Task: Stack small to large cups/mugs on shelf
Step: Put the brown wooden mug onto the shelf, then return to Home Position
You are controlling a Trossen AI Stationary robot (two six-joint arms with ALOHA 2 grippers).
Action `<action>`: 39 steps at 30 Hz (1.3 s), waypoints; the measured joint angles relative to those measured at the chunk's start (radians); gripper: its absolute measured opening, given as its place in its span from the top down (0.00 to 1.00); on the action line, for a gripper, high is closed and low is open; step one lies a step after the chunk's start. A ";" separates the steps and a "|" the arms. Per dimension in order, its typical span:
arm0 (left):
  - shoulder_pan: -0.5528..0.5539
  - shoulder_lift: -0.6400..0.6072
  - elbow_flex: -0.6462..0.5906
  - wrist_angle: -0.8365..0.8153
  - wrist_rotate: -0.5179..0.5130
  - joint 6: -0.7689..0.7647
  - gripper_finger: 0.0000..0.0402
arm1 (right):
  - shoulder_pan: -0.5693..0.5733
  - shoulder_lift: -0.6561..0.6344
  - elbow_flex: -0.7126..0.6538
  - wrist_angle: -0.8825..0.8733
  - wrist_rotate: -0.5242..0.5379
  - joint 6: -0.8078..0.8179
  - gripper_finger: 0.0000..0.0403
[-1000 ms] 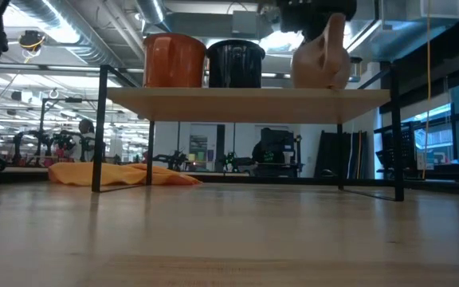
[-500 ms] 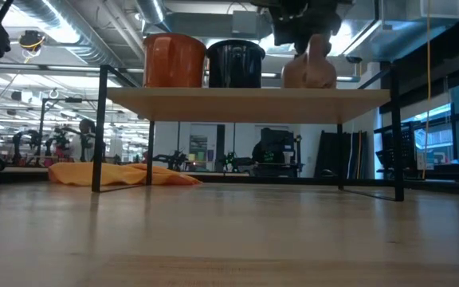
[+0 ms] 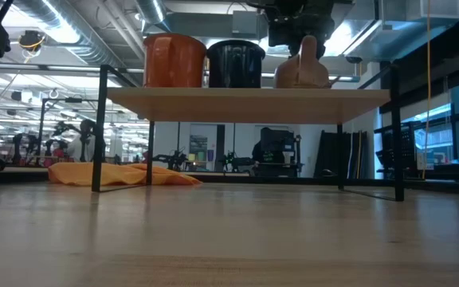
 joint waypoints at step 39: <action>-0.001 0.000 0.000 0.000 0.000 0.001 1.00 | 0.005 0.004 0.096 0.014 -0.004 0.053 0.83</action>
